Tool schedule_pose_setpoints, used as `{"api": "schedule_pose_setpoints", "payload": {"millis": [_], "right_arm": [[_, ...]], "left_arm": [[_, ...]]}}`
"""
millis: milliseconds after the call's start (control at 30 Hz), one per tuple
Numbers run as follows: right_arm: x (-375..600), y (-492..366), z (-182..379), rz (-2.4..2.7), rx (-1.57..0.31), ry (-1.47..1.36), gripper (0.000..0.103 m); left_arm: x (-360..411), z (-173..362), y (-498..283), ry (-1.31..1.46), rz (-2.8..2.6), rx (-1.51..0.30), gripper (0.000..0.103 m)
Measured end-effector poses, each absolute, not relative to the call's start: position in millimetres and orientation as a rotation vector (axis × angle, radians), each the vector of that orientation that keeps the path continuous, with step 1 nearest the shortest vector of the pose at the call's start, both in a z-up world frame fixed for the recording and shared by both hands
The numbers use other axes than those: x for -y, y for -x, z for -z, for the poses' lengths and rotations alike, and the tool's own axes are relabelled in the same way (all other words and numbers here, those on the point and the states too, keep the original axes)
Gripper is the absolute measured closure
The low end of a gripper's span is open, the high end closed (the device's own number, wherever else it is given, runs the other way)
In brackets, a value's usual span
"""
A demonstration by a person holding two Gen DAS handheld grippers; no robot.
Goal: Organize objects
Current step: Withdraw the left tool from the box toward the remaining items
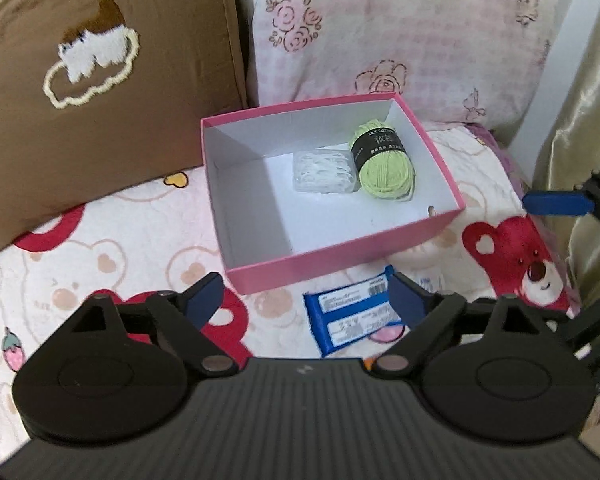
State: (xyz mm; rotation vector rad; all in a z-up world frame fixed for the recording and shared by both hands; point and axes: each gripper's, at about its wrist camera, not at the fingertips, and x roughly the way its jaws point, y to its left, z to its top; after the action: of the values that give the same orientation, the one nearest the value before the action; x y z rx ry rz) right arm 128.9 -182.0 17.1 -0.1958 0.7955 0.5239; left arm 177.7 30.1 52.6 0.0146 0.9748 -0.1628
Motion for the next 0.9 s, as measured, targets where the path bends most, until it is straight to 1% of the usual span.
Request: {"api": "schedule_pose_setpoints", "payload": {"millis": [167, 500, 667, 900], "right_arm": [[184, -99, -25, -0.531, -0.767, 0.251, 0.003], [198, -54, -16, -0.570, -0.794, 0.213, 0.003], [205, -33, -16, -0.570, -0.745, 0.218, 0.003], [209, -34, -1, -0.578, -0.895, 0.146, 0.003]], "left_arm": [[-26, -54, -146, -0.088, 0.183, -0.984, 0.006], [-23, -33, -102, -0.087, 0.247, -1.034, 0.004], [-28, -24, -84, -0.092, 0.269, -1.044, 0.004], [-41, -19, -72, -0.031, 0.287, -1.049, 0.004]]}}
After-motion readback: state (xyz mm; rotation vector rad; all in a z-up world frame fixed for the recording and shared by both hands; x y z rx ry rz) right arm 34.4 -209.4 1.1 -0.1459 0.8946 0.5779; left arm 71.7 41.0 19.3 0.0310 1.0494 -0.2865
